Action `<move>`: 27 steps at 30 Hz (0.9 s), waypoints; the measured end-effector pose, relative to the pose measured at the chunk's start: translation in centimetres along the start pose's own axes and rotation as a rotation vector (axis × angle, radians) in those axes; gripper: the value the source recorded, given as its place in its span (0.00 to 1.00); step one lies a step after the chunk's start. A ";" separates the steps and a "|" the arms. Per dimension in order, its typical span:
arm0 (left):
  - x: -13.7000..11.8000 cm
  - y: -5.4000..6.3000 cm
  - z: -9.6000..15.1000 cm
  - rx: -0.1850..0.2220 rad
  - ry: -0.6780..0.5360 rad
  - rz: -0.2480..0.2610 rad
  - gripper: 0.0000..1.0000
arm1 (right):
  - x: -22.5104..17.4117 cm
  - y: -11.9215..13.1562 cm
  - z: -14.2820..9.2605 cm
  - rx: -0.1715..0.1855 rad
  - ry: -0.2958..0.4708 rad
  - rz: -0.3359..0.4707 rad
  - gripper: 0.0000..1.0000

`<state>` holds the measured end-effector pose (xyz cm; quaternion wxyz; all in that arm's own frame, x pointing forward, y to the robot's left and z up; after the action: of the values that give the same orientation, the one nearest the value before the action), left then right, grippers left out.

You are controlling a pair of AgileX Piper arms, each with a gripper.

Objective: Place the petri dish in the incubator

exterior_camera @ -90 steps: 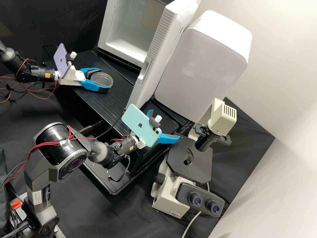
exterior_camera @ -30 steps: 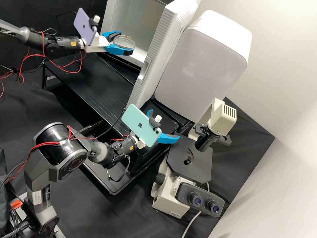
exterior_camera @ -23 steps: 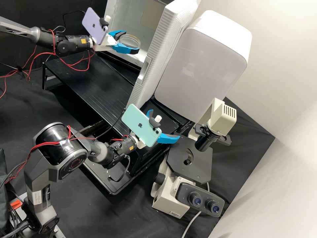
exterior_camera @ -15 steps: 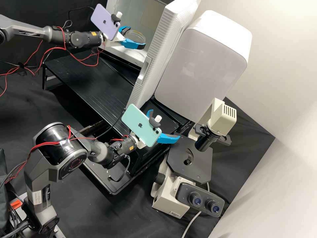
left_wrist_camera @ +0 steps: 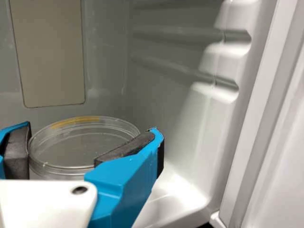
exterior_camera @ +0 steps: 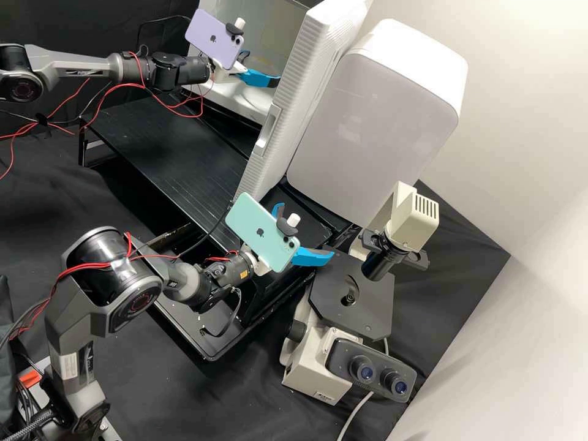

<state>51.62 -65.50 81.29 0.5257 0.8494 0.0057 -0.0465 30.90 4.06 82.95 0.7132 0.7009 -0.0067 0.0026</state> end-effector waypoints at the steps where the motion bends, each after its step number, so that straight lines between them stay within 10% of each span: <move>1: 0.2 -0.1 0.0 -0.001 -0.001 0.002 0.00 | 0.0 0.0 0.0 0.000 0.000 0.000 1.00; 13: 2.0 -2.8 -0.7 -0.038 0.033 -0.030 0.00 | 0.0 0.0 0.0 0.000 0.000 0.000 1.00; 27: 2.3 -5.6 -2.0 0.014 0.078 -0.101 0.00 | 0.0 0.0 0.0 0.000 0.000 0.000 1.00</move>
<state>53.70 -61.32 76.98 0.5160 0.8529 0.0685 -0.0400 30.90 4.06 82.95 0.7132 0.7009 -0.0067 0.0026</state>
